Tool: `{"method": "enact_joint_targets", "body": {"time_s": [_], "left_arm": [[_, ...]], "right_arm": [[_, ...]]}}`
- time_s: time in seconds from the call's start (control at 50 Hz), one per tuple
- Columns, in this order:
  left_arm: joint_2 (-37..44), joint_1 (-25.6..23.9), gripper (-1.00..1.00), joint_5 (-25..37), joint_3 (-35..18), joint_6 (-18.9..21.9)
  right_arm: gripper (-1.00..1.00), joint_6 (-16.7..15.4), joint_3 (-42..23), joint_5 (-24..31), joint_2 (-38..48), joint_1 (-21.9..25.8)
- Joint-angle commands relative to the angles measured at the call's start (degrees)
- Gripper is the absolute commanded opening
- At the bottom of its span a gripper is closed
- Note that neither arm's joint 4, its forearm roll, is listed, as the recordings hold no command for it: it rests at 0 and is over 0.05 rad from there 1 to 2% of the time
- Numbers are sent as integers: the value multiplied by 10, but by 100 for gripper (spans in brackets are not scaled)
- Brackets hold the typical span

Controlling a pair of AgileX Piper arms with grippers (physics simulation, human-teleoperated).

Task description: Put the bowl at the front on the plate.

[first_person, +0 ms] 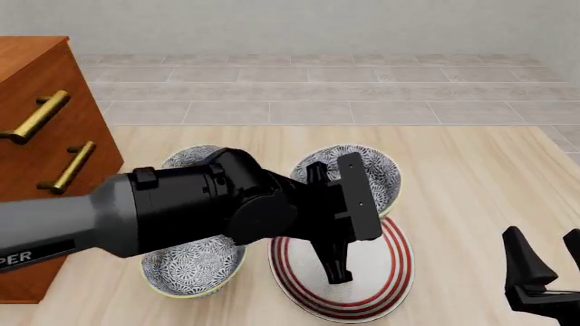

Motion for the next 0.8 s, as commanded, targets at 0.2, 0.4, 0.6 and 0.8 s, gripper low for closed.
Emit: {"method": "enact_joint_targets", "body": {"time_s": [0.2,0.4,0.6,0.8], "left_arm": [[48,34,-100,-30,1,10],[56,40,-100,-30,-4,14],[74,46,-100,-35,-4,12],[76,35,-100,-26,3,-2]], "right_arm": [[100,4,0,5,-7,-6],[100,5,0,3,-5,-7],[100,6,0,2,-4,-9],[100,5,0,-2,0,-7]]}}
